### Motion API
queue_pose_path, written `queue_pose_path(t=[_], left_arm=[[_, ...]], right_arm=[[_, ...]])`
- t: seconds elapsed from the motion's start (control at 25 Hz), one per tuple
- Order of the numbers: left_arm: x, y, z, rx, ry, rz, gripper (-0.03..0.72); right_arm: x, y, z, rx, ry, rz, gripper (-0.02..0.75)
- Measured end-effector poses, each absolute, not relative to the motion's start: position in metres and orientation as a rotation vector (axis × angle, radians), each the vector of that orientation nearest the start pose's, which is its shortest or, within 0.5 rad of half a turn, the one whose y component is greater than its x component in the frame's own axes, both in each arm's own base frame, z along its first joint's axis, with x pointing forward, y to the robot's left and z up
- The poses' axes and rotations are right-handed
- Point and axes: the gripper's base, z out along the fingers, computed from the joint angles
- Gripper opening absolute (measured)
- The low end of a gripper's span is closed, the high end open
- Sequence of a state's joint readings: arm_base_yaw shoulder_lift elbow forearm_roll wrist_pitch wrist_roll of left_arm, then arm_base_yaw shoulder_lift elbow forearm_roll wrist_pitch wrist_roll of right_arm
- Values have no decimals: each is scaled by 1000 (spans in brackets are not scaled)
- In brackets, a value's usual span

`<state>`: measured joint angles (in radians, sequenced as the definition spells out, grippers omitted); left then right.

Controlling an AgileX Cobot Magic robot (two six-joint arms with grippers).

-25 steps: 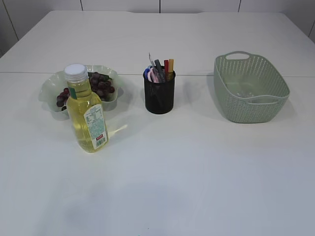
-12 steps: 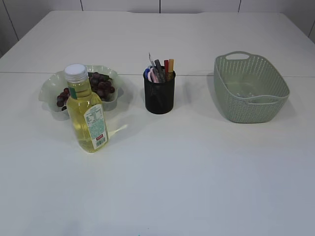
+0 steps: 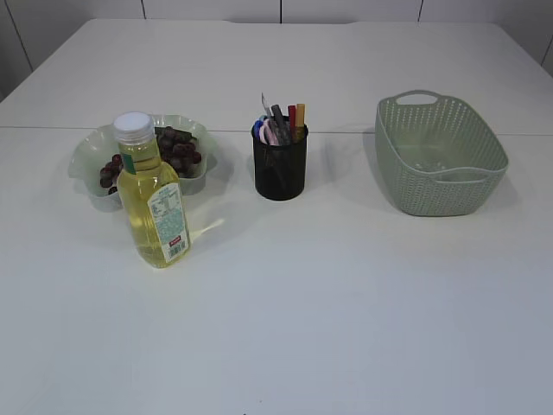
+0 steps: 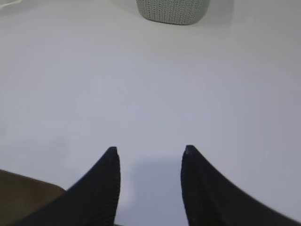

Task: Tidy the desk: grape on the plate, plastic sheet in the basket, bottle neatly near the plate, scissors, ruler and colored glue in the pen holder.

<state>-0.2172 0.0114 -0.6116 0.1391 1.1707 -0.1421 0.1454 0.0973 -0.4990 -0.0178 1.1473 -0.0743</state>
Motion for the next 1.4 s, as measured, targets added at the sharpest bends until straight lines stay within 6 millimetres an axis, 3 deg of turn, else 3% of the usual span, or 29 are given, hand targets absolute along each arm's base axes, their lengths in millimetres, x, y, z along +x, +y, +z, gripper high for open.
queue_pose_path(t=[0.32,0.88,1.4], left_arm=[[-8,9,285,70,2056,-126,353],[-8,3,282,77,2075,-207,353],[-8,1,282,12,2075,-182,353]], right_arm=[[-10,-3,270,-230,2106,21,349],[-11,-3,270,-230,2103,21,349],[-11,-3,270,-209,2106,9,349]])
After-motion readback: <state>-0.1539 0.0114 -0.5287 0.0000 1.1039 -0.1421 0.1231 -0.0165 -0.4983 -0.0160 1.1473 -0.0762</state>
